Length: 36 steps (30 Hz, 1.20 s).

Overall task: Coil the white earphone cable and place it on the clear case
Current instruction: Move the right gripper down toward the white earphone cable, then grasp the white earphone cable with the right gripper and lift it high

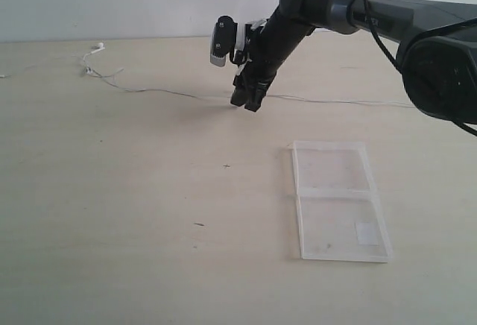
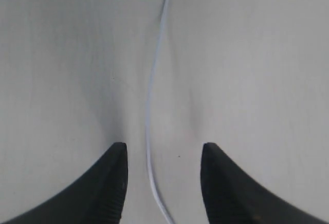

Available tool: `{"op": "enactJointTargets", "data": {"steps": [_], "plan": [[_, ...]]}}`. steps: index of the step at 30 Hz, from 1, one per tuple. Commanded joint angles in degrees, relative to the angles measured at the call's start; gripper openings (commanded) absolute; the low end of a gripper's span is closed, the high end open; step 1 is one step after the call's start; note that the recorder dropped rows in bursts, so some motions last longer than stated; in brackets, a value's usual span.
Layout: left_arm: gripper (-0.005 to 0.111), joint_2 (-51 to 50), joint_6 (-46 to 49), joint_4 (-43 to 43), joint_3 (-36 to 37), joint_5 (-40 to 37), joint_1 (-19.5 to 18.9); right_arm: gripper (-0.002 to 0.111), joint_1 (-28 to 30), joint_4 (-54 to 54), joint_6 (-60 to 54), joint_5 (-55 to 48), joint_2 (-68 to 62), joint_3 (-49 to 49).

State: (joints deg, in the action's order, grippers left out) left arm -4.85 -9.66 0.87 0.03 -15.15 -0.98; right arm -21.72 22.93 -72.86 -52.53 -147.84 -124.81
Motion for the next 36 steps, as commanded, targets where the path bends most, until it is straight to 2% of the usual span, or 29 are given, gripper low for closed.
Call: {"op": "enactJointTargets", "data": {"steps": [1, 9, 14, 17, 27, 36], "plan": [[0.000, 0.34, 0.21, -0.01, -0.03, 0.01, -0.11, 0.045, 0.05, 0.35, -0.41, 0.85, -0.89, -0.27], [0.000, 0.34, 0.21, -0.01, -0.03, 0.01, -0.11, 0.042, 0.05, 0.35, -0.41, 1.63, -1.56, -0.27], [0.000, 0.34, 0.21, -0.01, -0.03, 0.01, -0.11, 0.019, 0.05, 0.35, -0.41, 1.63, -1.56, -0.27], [0.000, 0.34, 0.21, -0.01, -0.03, 0.01, -0.11, 0.001, 0.05, -0.55, -0.30, 1.63, -1.56, -0.27], [0.000, 0.34, 0.21, -0.01, -0.03, 0.01, -0.11, 0.000, 0.05, -0.99, 5.00, 1.14, 3.77, -0.27], [0.000, 0.34, 0.21, -0.01, -0.03, 0.01, -0.11, 0.000, 0.05, -4.41, 19.69, -3.87, 15.04, -0.27]]}}
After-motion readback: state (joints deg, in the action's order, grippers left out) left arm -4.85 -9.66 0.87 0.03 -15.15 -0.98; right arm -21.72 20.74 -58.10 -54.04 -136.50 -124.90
